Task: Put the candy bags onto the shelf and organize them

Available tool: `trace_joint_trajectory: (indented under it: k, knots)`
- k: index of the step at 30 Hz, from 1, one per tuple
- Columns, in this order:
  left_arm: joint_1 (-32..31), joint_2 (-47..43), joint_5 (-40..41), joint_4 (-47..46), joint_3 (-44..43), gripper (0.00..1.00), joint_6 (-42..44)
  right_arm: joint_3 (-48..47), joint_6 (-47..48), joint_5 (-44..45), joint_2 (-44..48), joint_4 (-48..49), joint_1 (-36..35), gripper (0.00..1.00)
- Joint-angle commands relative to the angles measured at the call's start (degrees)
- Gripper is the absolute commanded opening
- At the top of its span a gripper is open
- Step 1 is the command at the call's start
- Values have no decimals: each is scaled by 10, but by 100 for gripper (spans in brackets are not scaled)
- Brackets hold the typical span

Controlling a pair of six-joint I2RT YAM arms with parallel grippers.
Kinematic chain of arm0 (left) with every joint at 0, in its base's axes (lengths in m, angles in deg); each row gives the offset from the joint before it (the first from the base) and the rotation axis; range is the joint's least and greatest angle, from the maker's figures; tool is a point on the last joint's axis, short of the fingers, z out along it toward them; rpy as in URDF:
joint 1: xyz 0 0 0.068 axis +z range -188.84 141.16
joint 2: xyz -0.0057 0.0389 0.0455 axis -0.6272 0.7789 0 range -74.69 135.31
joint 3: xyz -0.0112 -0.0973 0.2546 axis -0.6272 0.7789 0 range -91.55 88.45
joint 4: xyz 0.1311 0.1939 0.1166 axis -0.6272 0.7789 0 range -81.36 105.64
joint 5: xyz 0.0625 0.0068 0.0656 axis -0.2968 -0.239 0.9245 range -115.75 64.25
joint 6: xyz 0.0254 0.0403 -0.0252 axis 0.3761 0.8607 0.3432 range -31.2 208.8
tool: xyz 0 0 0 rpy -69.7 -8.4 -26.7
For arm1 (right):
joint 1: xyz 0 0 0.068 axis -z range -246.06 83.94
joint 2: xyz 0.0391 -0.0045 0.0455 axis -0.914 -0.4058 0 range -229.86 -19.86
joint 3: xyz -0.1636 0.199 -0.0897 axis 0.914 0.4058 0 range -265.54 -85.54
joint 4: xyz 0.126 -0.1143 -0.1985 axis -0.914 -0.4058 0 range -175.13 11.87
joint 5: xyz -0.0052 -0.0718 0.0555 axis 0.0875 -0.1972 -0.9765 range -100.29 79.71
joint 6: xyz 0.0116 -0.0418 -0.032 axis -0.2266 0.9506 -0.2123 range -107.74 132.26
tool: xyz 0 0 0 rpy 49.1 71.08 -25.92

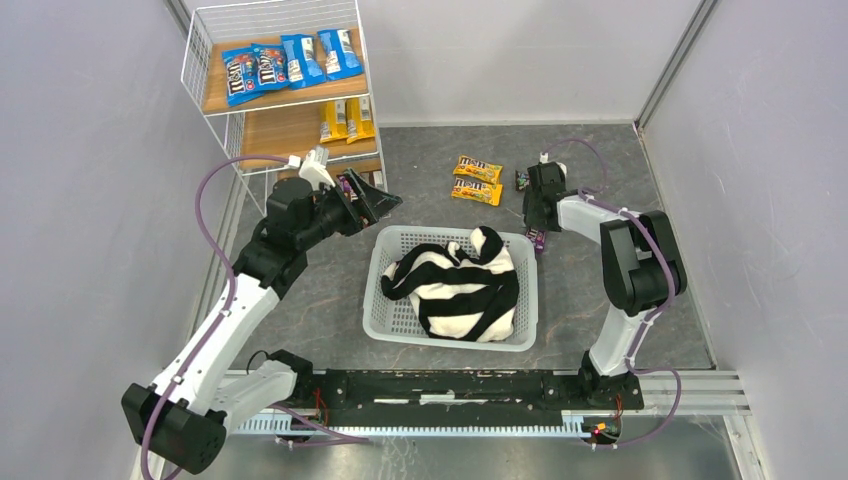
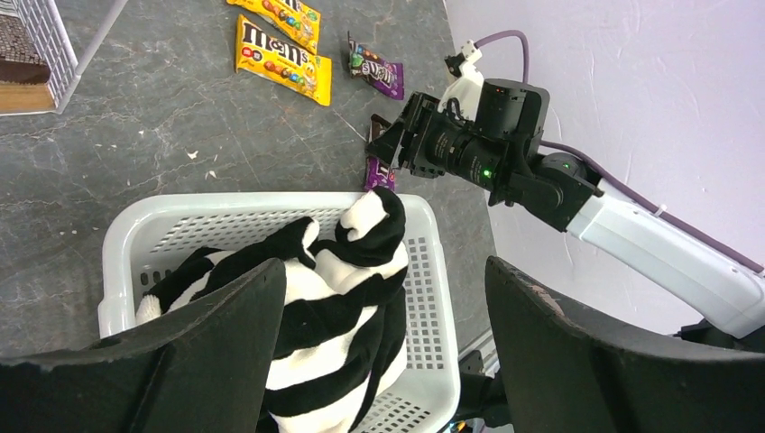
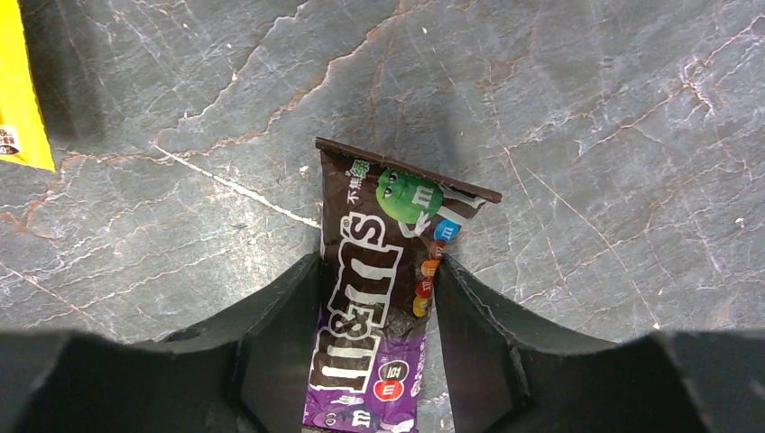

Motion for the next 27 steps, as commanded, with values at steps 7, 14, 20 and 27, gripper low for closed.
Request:
trace_joint_trajectory:
  k: [7, 14, 20, 27]
  knots:
    - [-10, 1, -4, -18, -35, 87, -19, 3, -29, -28, 66, 15, 16, 48]
    - [-35, 8, 1, -28, -37, 87, -28, 26, -46, -57, 116, 46, 36, 46]
    - [-53, 16, 8, -29, -43, 87, -27, 7, -2, -71, 87, 22, 35, 76]
    - [-57, 21, 10, -29, -48, 87, -24, 6, 28, -55, 24, 11, 16, 88]
